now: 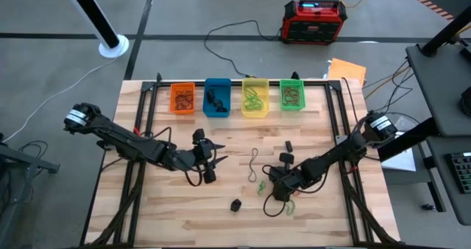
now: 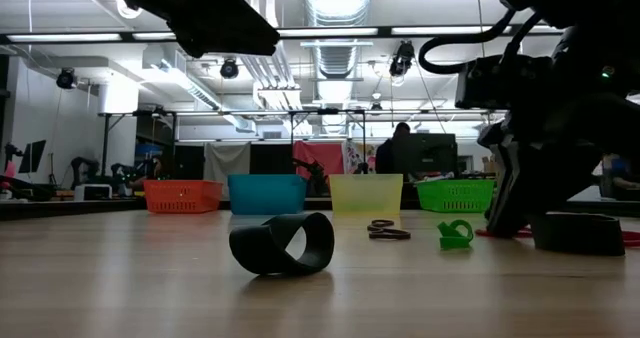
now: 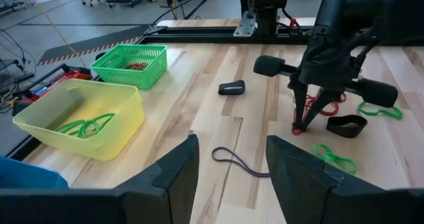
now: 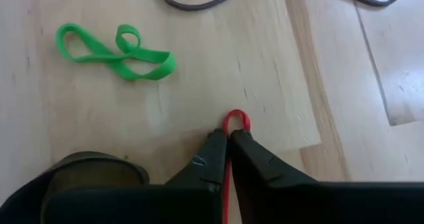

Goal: Sort rubber bands into baskets
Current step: Put the red rubber band into the green bin

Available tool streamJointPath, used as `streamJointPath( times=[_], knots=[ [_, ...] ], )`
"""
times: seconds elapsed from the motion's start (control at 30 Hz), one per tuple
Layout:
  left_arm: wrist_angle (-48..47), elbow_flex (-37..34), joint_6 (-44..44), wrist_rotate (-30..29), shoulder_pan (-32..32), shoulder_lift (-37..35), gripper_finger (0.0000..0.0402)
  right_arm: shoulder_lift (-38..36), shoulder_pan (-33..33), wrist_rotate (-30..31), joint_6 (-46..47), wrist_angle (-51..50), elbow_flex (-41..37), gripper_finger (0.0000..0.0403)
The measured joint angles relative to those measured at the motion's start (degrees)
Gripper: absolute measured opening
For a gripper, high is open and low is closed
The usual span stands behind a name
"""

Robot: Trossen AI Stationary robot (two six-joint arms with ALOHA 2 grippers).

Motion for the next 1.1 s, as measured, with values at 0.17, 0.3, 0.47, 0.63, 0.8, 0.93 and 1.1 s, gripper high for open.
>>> streamJointPath(
  times=[0.17, 0.3, 0.47, 0.63, 0.8, 0.93, 1.1],
  knots=[
    [2.05, -0.03, 0.53, 0.02, -0.19, 2.04, 0.0160, -3.66, 0.04, 2.28, -2.40, 1.59, -0.06, 0.0009],
    [4.07, -0.03, 1.08, 0.04, -0.28, 3.38, 0.0160, -7.65, -0.23, 6.61, -5.13, 2.88, -0.36, 0.0009],
    [7.37, -0.03, 2.76, 0.09, -0.69, 4.45, 0.0160, -12.88, -0.46, 10.32, -9.76, 8.21, -0.93, 0.0009],
    [8.63, -0.03, 3.72, 0.55, -1.24, 4.58, 0.0160, -16.10, -1.56, 12.70, -17.11, 16.96, -1.42, 0.0008],
    [8.72, -0.03, 3.72, 0.53, -1.77, 4.56, 0.0160, -16.88, -2.79, 12.58, -25.66, 25.15, -1.54, 0.0008],
    [8.99, -0.03, 3.69, 0.55, -2.22, 4.51, 0.0160, -17.95, -3.61, 12.49, -31.48, 32.17, -1.54, 0.0008],
    [11.50, -0.03, 3.69, 0.55, -2.66, 4.48, 0.0160, -18.69, -4.85, 9.55, -38.57, 41.53, -1.52, 0.0008]
  ],
)
